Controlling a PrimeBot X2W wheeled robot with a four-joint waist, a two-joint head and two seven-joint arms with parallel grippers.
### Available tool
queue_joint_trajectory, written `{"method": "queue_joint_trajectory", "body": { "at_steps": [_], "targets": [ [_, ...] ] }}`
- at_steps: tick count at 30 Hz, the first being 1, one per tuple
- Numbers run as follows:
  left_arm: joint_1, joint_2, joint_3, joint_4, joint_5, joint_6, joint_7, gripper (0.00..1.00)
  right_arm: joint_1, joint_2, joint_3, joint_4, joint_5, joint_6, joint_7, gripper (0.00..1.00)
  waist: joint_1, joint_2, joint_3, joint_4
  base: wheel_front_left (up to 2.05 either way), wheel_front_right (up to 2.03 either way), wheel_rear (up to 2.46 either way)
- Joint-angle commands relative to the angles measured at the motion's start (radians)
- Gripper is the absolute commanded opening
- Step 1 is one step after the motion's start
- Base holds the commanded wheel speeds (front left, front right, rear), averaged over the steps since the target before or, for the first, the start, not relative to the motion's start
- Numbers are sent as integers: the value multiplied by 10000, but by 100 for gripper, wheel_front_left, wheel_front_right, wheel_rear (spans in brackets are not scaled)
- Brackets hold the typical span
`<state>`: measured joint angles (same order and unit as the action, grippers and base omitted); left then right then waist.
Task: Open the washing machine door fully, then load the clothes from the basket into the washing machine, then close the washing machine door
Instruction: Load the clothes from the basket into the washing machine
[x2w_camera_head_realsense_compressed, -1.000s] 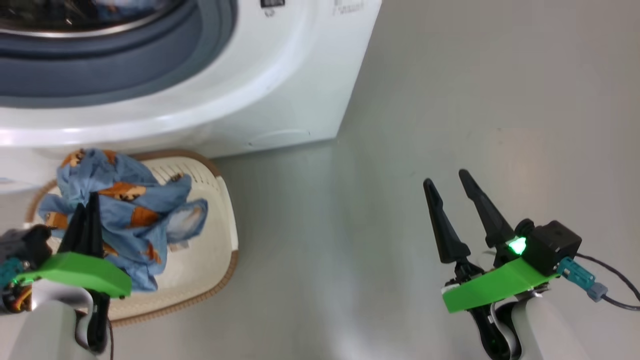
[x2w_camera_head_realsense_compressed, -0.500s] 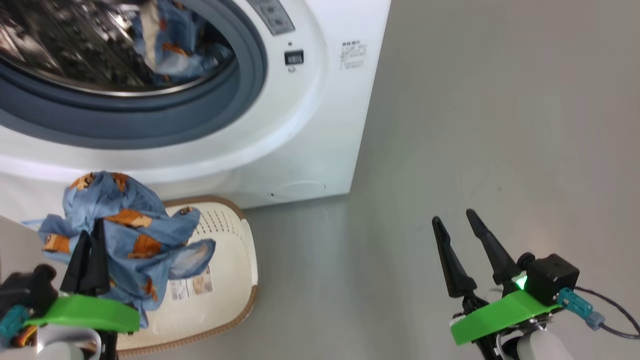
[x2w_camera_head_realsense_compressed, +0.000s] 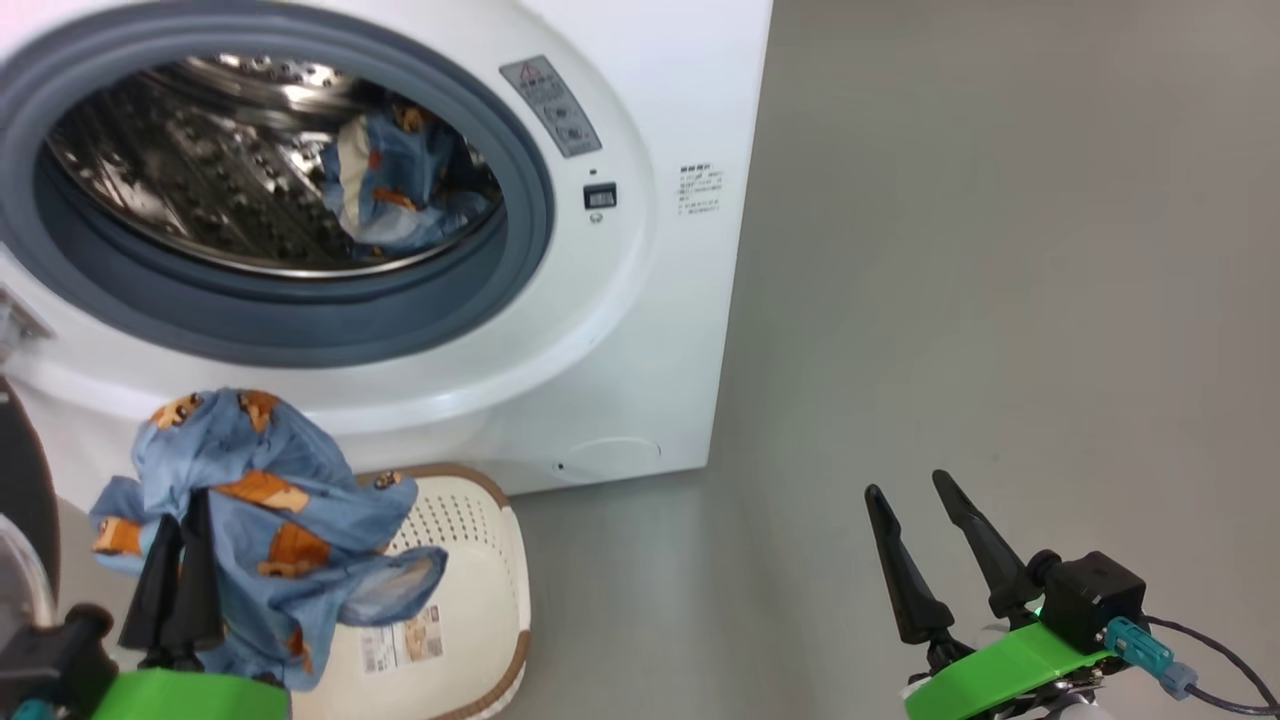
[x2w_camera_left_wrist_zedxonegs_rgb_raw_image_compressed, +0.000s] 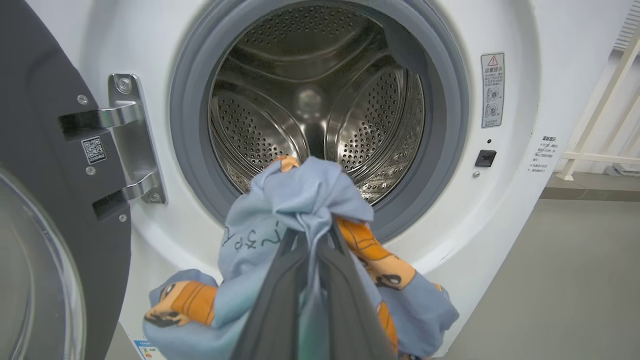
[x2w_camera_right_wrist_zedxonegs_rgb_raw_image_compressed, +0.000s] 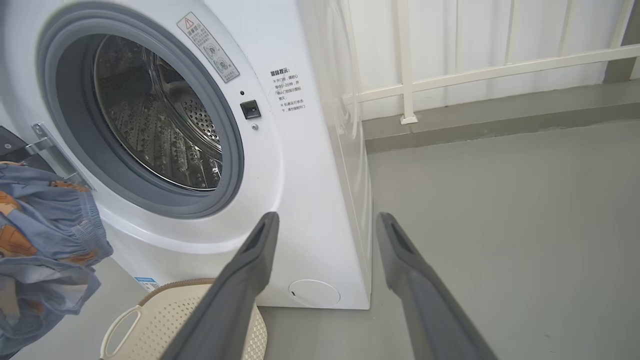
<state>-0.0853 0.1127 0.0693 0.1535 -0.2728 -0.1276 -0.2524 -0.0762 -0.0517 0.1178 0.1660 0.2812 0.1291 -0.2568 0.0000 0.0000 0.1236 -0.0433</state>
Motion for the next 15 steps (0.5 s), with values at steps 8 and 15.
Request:
{"method": "queue_joint_trajectory", "body": {
  "at_steps": [8,15],
  "targets": [
    [651,-74,608,-958,341,28,-93,0,239,15,156,-226,-314,16,-49,100,0,0,-672,-88,0,0,0],
    [1104,-307,796,-1498,474,66,-93,0,404,15,88,-327,-386,16,-49,100,0,0,-756,-76,0,0,0]
  ]
}}
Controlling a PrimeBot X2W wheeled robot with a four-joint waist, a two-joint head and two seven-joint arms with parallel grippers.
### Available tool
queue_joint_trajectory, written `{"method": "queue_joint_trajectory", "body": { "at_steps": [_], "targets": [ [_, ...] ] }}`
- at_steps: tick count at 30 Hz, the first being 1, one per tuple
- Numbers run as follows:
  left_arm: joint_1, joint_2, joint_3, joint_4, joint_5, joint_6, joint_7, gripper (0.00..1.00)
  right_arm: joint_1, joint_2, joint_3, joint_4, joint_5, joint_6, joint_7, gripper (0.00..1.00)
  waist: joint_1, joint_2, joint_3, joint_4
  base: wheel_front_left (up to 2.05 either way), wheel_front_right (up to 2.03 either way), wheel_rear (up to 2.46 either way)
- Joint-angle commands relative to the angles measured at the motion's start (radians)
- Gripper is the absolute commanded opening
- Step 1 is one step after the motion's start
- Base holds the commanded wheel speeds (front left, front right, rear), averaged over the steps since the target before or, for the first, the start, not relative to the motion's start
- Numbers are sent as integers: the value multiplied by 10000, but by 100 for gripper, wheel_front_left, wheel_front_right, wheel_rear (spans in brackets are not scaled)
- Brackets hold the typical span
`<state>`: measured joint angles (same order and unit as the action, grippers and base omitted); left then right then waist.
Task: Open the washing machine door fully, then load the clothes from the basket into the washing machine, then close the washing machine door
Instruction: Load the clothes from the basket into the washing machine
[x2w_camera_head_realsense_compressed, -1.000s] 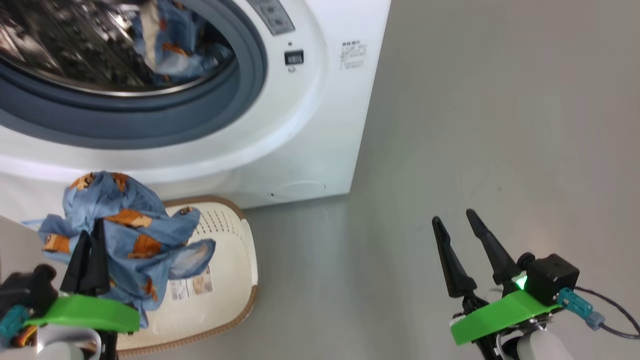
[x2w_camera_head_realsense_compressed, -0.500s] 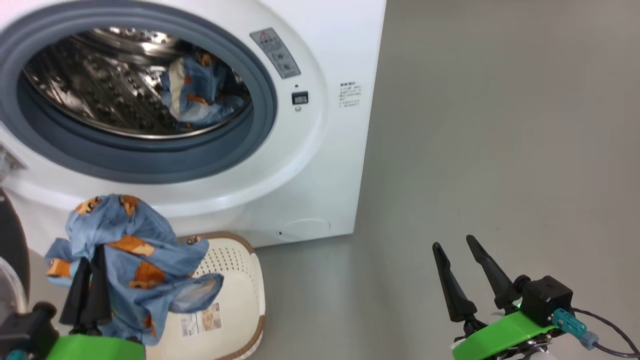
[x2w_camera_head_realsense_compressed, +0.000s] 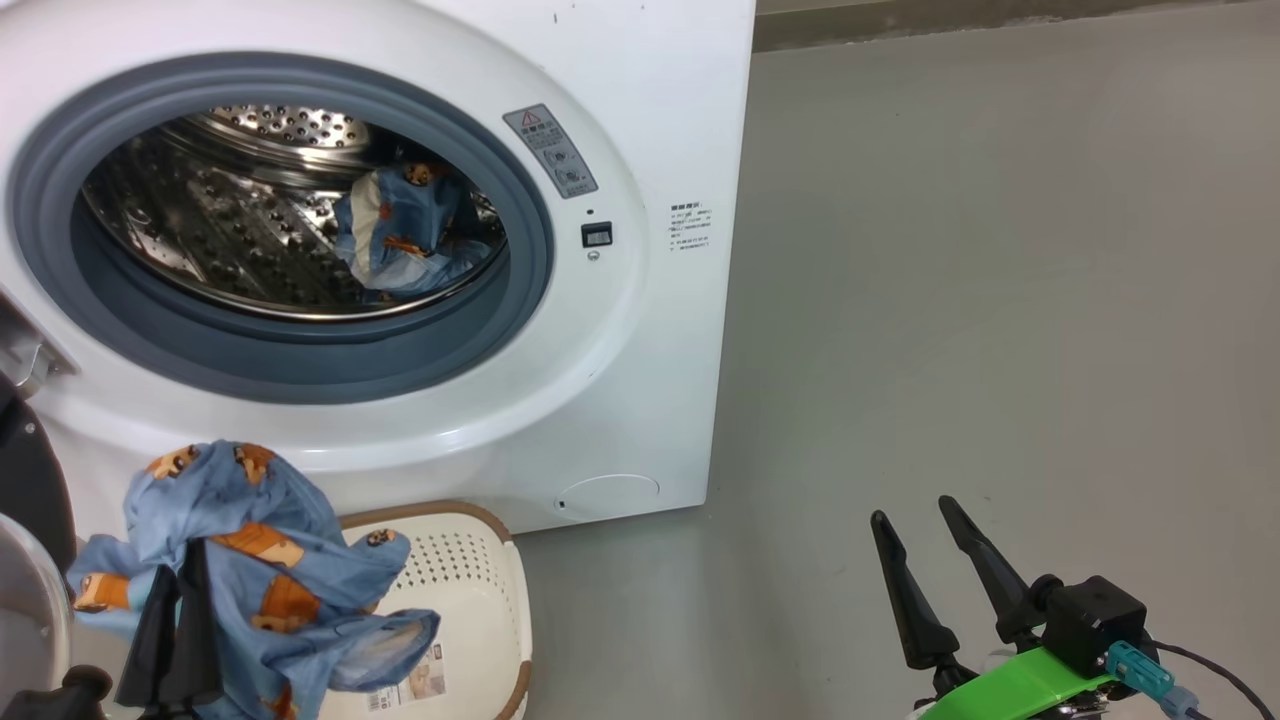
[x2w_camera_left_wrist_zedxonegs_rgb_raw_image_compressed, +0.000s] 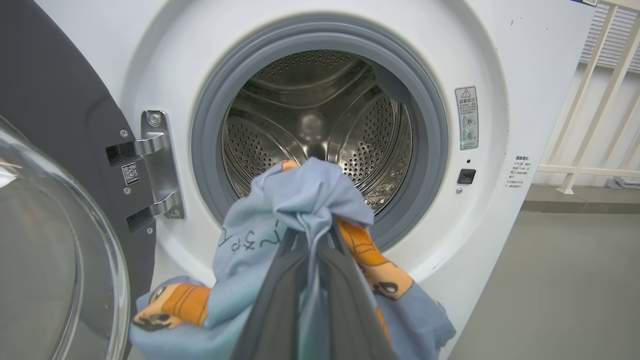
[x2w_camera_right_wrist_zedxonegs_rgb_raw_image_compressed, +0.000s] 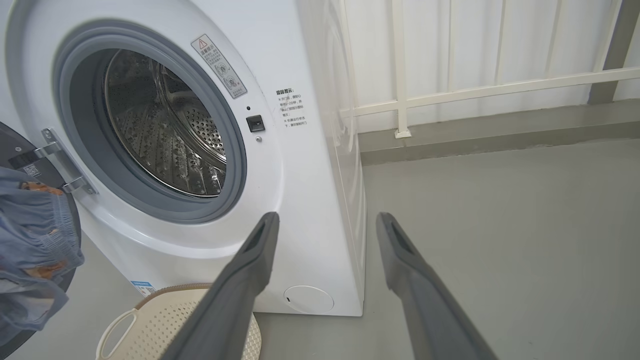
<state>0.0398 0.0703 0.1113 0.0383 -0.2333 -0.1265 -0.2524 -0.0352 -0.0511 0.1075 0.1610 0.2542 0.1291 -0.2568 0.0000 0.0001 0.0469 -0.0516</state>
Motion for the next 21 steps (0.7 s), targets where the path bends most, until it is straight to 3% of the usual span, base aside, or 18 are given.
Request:
{"method": "queue_joint_trajectory", "body": {
  "at_steps": [1,21],
  "targets": [
    [-120,97,380,-378,90,52,-93,0,12,9,188,-295,-117,16,-49,100,0,-1,15,14,0,0,0],
    [-451,-49,189,-188,31,-18,-93,0,-19,9,284,-367,112,16,-49,100,0,-1,441,-108,0,0,0]
  ]
}}
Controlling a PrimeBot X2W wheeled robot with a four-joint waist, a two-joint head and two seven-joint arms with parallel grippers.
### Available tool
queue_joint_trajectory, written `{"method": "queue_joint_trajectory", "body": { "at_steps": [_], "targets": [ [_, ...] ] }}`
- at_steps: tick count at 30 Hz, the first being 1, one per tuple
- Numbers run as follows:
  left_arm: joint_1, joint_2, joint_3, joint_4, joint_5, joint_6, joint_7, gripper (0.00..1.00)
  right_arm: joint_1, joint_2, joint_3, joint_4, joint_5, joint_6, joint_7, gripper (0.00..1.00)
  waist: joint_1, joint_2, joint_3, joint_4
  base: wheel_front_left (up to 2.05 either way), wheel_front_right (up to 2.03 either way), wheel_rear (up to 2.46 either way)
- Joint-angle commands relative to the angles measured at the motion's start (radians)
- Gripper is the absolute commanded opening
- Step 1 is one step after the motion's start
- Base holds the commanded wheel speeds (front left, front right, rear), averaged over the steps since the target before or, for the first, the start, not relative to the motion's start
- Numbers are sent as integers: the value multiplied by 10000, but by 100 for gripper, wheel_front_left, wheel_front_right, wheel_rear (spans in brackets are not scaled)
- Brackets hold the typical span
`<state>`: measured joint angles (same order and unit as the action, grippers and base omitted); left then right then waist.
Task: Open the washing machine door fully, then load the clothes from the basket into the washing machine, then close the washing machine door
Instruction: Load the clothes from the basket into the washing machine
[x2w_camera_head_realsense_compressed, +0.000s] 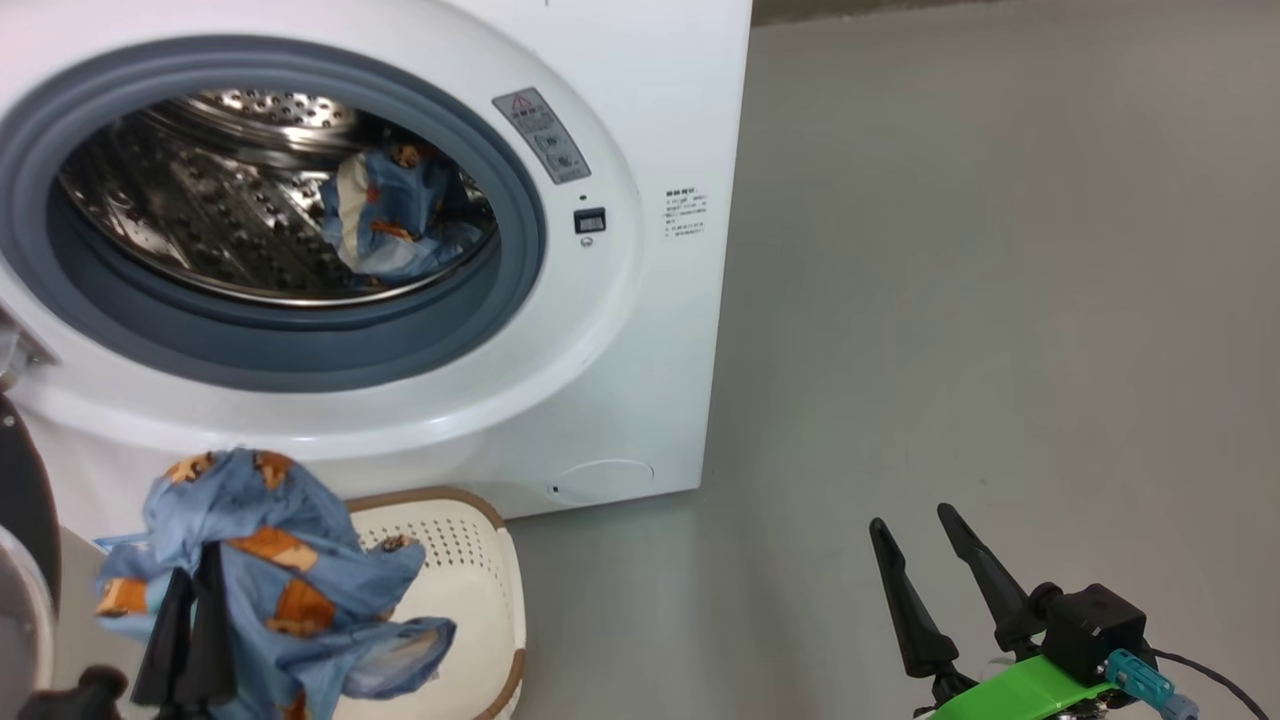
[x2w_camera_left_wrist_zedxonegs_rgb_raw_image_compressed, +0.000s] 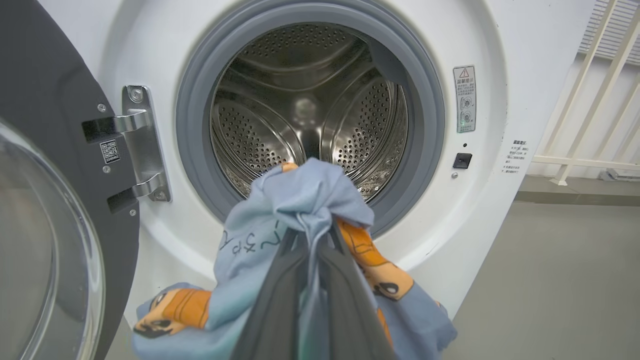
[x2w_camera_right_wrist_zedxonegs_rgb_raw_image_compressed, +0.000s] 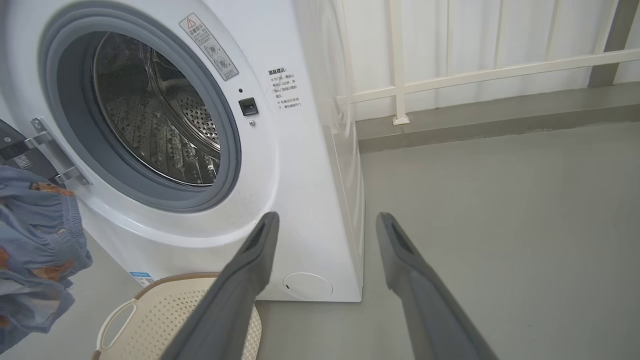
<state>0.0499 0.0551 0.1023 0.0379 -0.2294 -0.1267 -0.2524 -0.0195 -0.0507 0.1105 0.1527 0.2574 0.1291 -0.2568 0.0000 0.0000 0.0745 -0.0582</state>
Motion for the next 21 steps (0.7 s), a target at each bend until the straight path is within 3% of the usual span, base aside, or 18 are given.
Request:
{"method": "queue_joint_trajectory", "body": {
  "at_steps": [1,8,21],
  "targets": [
    [-679,102,265,-151,-34,-19,-93,0,-196,5,263,-296,97,16,-49,100,0,0,237,-54,0,0,0],
    [-1729,195,156,117,-178,-32,-93,0,-380,5,329,-346,173,16,-49,100,0,0,783,-146,0,0,0],
    [-4371,1191,44,970,-513,-39,-93,0,-1002,5,549,-507,348,16,-49,100,0,0,2302,-605,0,0,0]
  ]
}}
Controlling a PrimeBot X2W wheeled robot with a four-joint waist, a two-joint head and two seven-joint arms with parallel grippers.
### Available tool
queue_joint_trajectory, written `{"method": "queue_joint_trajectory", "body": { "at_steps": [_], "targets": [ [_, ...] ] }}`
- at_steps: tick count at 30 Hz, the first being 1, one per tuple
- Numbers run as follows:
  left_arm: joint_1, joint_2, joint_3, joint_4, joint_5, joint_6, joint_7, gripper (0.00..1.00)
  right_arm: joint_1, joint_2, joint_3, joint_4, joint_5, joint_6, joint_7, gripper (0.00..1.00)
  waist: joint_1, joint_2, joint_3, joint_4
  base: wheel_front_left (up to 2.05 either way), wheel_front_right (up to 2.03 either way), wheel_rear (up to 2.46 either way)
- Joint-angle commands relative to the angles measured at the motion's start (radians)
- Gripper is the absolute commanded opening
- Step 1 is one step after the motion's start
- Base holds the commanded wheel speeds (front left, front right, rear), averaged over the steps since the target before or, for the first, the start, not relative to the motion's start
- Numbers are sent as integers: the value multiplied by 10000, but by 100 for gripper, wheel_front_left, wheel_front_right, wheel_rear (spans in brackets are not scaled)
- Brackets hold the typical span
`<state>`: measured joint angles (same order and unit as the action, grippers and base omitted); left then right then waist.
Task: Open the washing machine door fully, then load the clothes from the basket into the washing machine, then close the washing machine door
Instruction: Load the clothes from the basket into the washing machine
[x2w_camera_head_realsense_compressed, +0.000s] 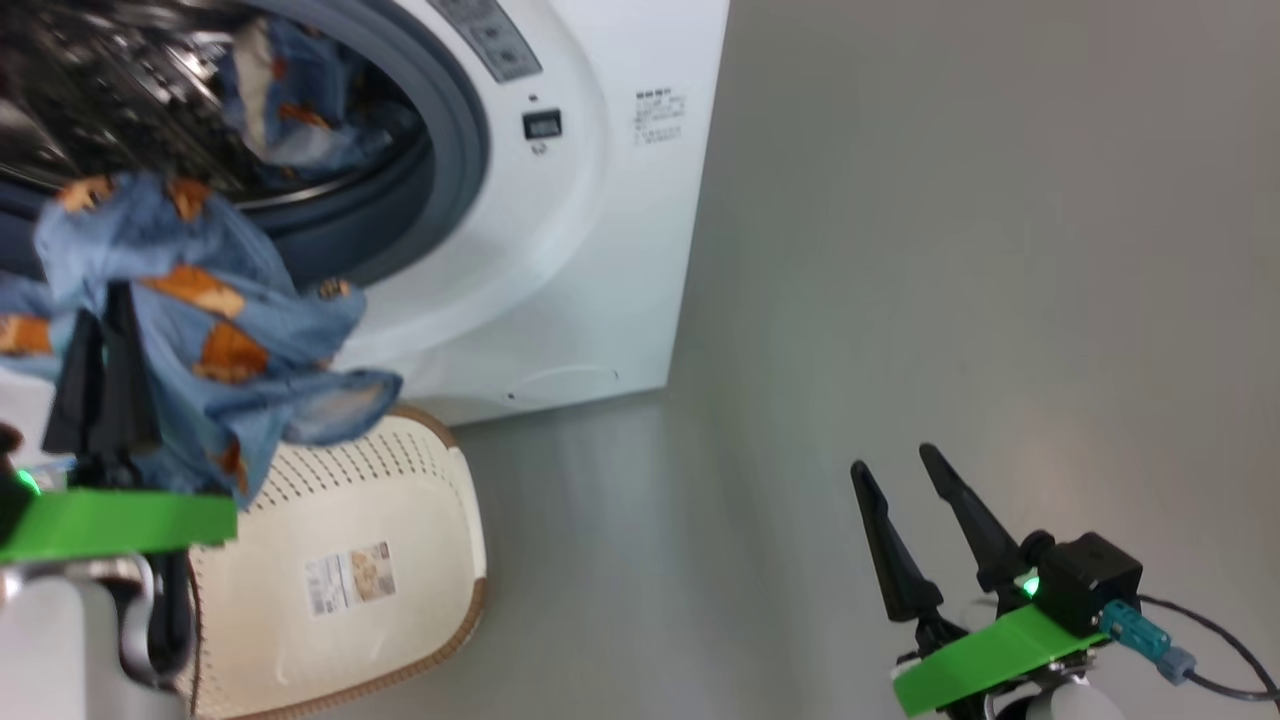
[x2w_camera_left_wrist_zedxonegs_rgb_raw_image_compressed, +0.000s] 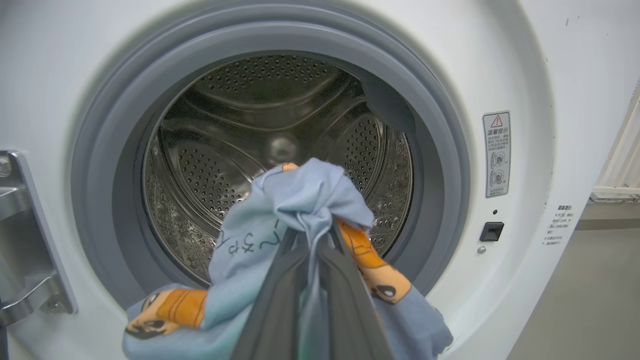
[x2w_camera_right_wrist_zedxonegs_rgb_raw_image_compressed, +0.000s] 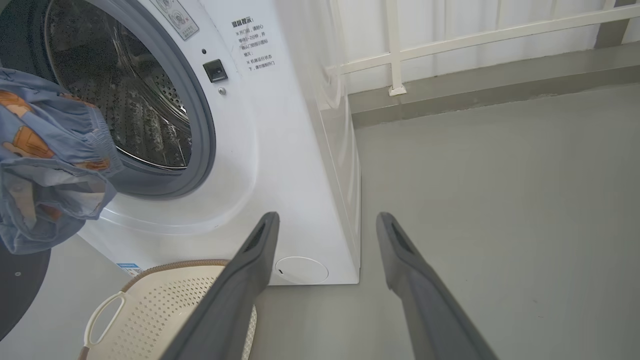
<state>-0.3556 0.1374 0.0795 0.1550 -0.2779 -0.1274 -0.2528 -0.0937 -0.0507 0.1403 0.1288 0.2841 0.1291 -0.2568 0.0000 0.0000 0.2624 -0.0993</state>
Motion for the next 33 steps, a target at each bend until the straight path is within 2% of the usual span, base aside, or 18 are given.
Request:
{"method": "queue_joint_trajectory", "body": {
  "at_steps": [1,15,33],
  "targets": [
    [-493,433,248,-124,-53,-31,-89,0,-308,5,266,-287,92,16,-49,100,0,0,547,-221,0,0,0],
    [-3401,1333,-214,1172,-297,-32,-90,0,-998,5,573,-562,251,16,-49,100,0,0,2342,-517,0,0,0],
    [-7266,2163,-870,3937,-455,-32,-90,0,-1489,5,931,-625,631,16,-49,100,0,0,3655,-977,0,0,0]
  ]
}}
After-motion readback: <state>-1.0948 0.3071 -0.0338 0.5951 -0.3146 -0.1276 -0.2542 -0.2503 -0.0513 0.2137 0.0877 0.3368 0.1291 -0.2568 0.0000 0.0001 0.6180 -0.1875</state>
